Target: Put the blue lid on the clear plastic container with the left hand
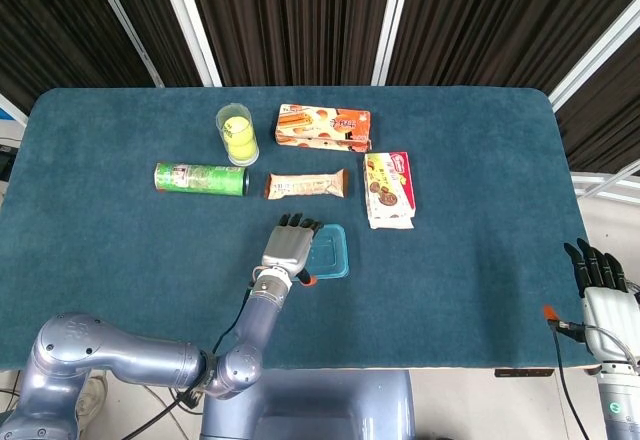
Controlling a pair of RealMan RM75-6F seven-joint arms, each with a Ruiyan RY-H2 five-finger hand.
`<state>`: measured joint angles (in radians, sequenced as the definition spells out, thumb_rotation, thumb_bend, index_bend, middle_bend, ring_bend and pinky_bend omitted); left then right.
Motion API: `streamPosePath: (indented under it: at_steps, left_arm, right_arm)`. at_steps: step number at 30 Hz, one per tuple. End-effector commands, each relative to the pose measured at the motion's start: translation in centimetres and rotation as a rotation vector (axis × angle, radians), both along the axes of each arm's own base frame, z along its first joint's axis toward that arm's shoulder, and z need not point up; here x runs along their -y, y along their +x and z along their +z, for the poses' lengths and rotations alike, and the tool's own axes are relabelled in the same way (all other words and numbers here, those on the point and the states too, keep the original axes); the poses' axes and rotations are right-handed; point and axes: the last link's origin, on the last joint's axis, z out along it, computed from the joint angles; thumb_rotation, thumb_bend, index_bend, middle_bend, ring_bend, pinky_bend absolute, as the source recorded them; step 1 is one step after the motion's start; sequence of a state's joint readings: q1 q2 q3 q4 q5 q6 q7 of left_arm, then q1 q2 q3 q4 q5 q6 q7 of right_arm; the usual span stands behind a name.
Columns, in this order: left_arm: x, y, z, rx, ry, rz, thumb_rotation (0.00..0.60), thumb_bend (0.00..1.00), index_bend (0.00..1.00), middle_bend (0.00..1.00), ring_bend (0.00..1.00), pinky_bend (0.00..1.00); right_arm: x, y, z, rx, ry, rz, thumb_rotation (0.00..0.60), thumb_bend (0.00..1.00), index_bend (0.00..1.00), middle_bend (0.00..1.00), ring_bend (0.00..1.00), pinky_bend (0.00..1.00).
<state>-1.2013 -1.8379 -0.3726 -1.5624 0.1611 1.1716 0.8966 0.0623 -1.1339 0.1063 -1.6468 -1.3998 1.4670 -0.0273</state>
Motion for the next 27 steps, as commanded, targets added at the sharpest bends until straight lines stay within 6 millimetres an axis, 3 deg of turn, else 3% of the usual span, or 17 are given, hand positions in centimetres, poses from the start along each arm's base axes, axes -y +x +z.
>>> streamPosePath:
  at_steps: [1,27]
  left_arm:
    - [-0.02,-0.08,-0.04,-0.001,0.001,0.001,0.600,0.35,0.17,0.25,0.00,0.01]
    - [-0.05,0.03,0.39,-0.003,0.016,-0.023,0.600,0.32,0.15,0.15,0.00,0.01]
  right_arm:
    - [0.00,0.00,0.00,0.000,0.000,0.000,0.600,0.29,0.06,0.00,0.00,0.00]
    - [0.04,-0.02,-0.04,-0.004,-0.001,-0.003,0.600,0.29,0.06,0.00,0.00,0.00]
